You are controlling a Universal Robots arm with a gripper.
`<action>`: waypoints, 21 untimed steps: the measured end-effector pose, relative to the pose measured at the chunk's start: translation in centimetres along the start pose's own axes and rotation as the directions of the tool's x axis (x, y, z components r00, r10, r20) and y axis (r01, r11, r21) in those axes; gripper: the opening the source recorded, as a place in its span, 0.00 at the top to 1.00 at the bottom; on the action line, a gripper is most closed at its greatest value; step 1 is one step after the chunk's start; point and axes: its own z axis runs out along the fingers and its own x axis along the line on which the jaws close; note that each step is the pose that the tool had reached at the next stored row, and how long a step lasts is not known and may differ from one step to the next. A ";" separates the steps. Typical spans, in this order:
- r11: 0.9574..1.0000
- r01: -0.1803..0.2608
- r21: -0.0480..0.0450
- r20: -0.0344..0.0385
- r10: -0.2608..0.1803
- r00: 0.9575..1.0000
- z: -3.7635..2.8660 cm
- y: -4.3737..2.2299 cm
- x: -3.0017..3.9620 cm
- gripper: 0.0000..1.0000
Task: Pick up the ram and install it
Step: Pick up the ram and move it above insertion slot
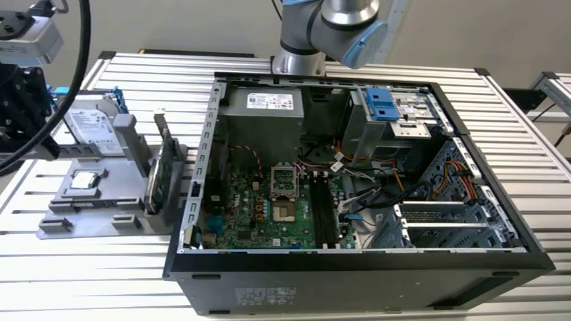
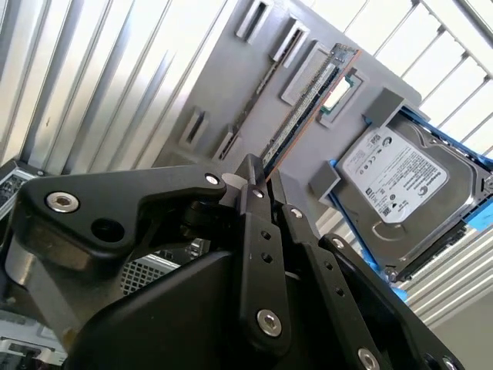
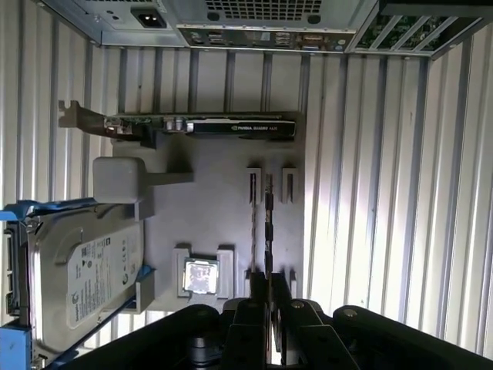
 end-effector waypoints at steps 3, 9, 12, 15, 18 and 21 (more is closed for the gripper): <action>1.000 0.000 0.000 0.000 0.000 1.000 -0.37 0.01 0.02 1.00; 1.000 0.000 0.000 0.000 0.000 1.000 -1.05 0.02 0.07 1.00; 1.000 0.000 0.000 -0.001 0.000 1.000 -1.41 0.03 0.09 1.00; 1.000 0.000 0.000 -0.001 0.000 1.000 -1.80 0.03 0.12 1.00; 1.000 0.000 0.000 -0.001 0.000 1.000 -2.21 0.04 0.15 1.00; 1.000 0.000 0.000 -0.001 0.000 1.000 -2.62 0.05 0.18 1.00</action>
